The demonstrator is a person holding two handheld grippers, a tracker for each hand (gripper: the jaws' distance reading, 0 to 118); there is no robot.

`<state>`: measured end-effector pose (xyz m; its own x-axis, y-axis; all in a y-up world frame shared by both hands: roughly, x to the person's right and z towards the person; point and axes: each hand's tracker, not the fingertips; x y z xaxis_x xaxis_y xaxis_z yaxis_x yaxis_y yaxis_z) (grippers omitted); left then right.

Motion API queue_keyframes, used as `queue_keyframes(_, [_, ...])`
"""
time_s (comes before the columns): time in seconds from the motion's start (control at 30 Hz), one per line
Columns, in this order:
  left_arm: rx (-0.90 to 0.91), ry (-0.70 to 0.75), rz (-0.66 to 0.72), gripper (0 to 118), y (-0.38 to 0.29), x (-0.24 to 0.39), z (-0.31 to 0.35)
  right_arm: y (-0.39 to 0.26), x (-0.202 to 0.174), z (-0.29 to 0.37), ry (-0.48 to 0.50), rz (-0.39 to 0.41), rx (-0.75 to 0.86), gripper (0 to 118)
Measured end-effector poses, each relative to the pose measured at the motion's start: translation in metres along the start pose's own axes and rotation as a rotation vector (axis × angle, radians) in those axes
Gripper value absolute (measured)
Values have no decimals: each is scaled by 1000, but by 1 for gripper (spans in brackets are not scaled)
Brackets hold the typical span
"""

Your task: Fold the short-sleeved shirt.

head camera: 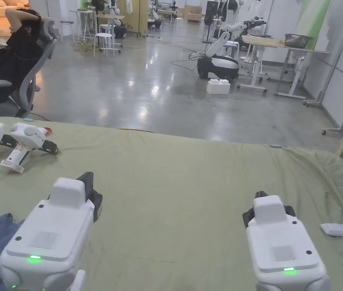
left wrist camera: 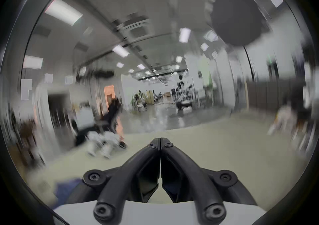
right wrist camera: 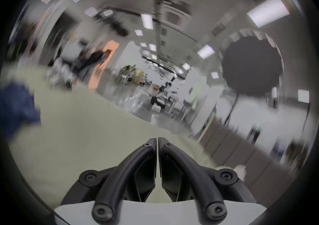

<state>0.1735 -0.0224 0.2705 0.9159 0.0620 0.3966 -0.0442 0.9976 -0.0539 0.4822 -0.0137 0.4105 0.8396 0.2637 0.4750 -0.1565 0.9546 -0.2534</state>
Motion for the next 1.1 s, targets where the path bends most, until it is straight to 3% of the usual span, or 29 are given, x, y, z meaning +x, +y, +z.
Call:
queue_keyframes(0.07, [-17, 3, 122, 1, -1, -3, 0, -9, 10, -4, 25, -229, -27, 2])
queue_keyframes(0.1, [-18, 7, 156, 1, -2, -5, 0, -18, 13, -10, 14, -296, -46, 2])
queue_keyframes(0.2, [-36, 11, 215, 1, -7, -10, 1, -26, 16, -6, -69, -402, -45, 2])
queue_keyframes(0.53, [-99, 60, 14, 1, -4, -52, 18, -23, -3, 0, 2, -281, -45, 2])
queue_keyframes(0.73, [-351, 164, -25, 1, -16, -150, 26, -31, -22, -16, 113, -187, -138, 2])
queue_keyframes(0.83, [-511, 197, -41, 2, -29, -191, 8, -41, -32, -19, 120, -157, -170, 2])
queue_keyframes(0.97, [-670, 274, -21, 4, -59, -257, 8, -49, -47, -23, 158, -124, -212, 2])
queue_keyframes(1.1, [-764, 258, 104, 21, -80, -289, 12, -53, -59, -30, 178, -76, -235, 2])
